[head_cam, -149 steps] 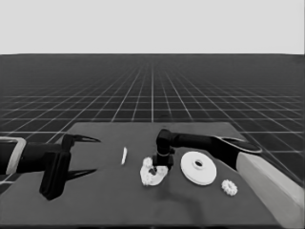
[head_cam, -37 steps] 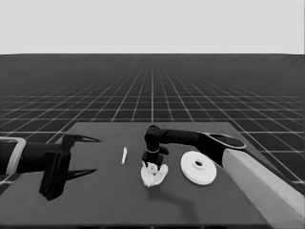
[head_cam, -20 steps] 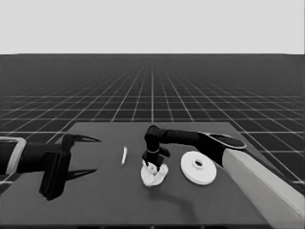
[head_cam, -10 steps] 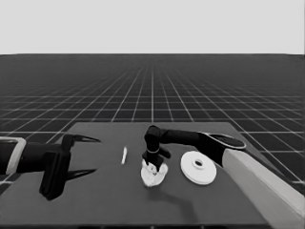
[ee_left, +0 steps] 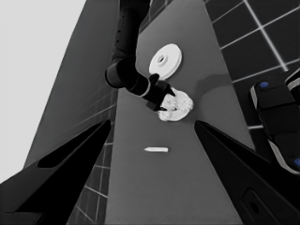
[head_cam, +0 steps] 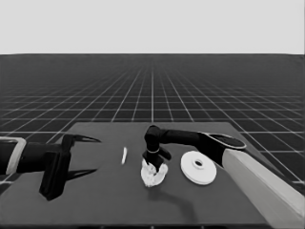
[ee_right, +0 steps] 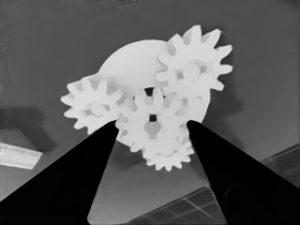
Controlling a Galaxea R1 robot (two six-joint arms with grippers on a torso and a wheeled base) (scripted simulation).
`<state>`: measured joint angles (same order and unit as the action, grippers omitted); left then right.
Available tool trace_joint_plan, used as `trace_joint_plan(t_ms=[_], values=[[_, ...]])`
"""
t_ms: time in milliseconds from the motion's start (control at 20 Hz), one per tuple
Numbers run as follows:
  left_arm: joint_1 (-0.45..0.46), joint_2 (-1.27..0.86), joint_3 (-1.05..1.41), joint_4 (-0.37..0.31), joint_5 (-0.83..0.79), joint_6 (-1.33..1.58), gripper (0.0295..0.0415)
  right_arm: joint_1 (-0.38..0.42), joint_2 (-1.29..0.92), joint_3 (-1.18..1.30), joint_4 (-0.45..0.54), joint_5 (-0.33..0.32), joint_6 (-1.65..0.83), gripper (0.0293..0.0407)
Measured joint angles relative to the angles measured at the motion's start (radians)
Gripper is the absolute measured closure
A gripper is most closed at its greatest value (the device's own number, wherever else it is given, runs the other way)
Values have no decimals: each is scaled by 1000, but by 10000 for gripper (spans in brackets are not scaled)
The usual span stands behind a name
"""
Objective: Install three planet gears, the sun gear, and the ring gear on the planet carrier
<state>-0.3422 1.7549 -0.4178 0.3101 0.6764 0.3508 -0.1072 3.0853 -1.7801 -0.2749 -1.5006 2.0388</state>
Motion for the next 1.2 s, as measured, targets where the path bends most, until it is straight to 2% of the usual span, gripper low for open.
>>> trace_joint_plan(t_ms=[1200], values=[[0, 0, 0, 0, 0, 0, 326, 0, 0, 0, 0, 0, 251, 391]])
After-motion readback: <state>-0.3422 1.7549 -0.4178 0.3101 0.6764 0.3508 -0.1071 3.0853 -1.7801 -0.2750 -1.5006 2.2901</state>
